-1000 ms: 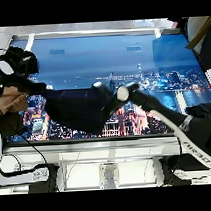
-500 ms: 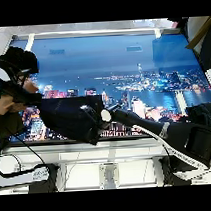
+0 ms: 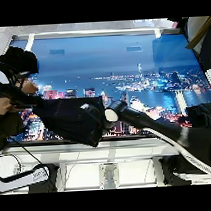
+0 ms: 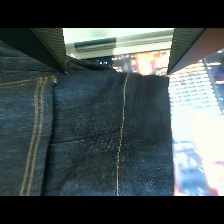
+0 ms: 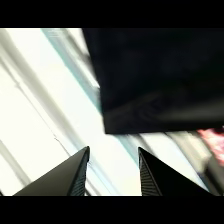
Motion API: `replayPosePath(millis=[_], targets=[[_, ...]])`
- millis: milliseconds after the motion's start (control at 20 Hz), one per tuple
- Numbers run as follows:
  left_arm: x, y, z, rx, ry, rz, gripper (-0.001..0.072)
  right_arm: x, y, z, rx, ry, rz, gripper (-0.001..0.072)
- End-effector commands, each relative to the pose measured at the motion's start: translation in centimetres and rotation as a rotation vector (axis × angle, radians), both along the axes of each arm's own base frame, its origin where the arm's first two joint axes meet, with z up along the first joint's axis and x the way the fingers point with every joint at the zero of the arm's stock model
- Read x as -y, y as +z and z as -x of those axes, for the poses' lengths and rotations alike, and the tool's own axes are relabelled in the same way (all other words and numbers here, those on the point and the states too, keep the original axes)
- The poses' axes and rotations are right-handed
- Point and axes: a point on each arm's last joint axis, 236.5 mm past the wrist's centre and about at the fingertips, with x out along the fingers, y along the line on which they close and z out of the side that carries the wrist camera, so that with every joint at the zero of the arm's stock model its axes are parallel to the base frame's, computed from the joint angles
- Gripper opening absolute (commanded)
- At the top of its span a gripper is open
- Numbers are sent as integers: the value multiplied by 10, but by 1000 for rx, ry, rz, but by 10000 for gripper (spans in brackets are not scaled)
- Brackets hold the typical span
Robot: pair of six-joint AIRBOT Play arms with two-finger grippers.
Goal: Fold the clothes and pants, and hang the long-sleeved shirts on hangers.
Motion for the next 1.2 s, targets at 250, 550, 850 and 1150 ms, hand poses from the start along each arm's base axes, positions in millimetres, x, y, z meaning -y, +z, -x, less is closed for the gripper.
replayPosePath(millis=[250, 550, 850, 1150], targets=[[-5, 120, -14, 425, 18, -93, 695, 122, 38, -115, 283, -791, -181, 411], [-6, 143, -21, 532, 59, -102, 695, 101, -12, -110, -212, -1070, -563, 669], [-6, 143, -21, 531, 83, -93, 695, 62, -61, -93, -478, -967, -508, 702], [-6, 143, -20, 529, 84, -92, 694, 39, -71, -107, -466, -905, -495, 701]])
